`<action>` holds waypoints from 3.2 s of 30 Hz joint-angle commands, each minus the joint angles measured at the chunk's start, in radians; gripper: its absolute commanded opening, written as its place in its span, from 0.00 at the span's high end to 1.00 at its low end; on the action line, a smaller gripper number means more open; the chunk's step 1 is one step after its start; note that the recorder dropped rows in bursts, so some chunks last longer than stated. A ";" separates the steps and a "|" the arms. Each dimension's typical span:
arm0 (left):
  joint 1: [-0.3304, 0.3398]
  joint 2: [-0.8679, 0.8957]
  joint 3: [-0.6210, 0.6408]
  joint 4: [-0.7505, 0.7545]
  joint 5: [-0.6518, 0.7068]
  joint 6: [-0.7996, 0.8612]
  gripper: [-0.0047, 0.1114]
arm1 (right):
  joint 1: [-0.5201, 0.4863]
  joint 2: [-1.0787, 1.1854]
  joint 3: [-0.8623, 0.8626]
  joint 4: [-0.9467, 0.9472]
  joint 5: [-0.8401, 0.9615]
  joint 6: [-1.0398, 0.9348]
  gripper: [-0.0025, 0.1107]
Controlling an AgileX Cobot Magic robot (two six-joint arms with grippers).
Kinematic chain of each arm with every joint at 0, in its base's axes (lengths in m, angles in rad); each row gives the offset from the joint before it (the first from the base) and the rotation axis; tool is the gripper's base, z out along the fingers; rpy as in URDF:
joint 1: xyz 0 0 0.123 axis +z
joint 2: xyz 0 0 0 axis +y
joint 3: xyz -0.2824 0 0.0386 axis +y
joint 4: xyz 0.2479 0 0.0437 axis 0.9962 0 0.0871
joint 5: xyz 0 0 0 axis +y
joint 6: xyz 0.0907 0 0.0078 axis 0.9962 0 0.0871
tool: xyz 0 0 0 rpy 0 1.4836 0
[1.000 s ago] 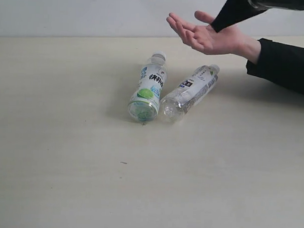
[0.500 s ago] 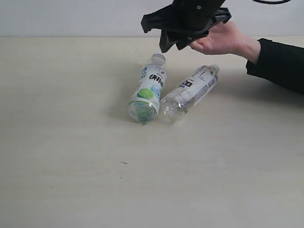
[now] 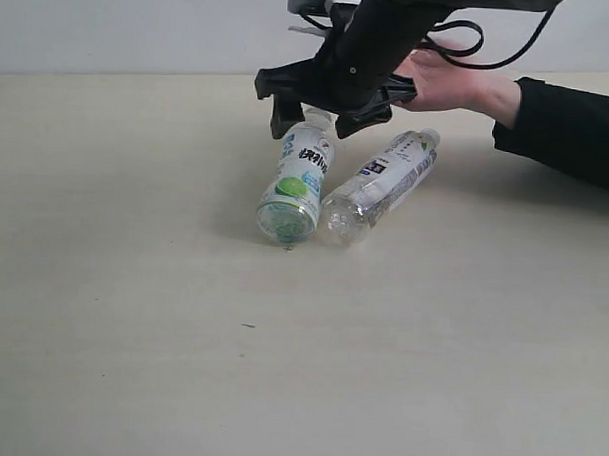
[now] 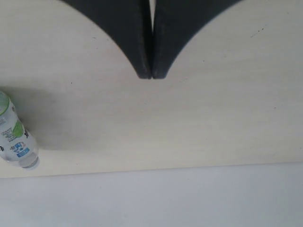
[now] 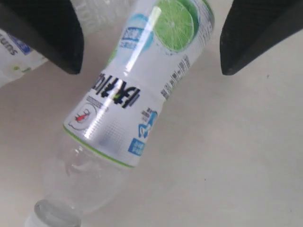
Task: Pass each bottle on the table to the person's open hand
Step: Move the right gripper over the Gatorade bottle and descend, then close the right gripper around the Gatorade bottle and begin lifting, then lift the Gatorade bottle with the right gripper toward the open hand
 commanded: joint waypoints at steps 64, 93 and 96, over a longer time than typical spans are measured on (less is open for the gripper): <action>-0.001 -0.005 0.003 0.003 -0.007 -0.003 0.94 | 0.026 0.183 -0.082 -0.037 -0.043 -0.077 0.31; -0.001 -0.005 0.003 0.003 -0.007 -0.003 0.94 | 0.049 0.232 -0.082 0.059 -0.153 -0.127 0.48; -0.001 -0.005 0.003 0.003 -0.007 -0.003 0.94 | 0.049 0.232 -0.082 0.076 -0.153 -0.127 0.61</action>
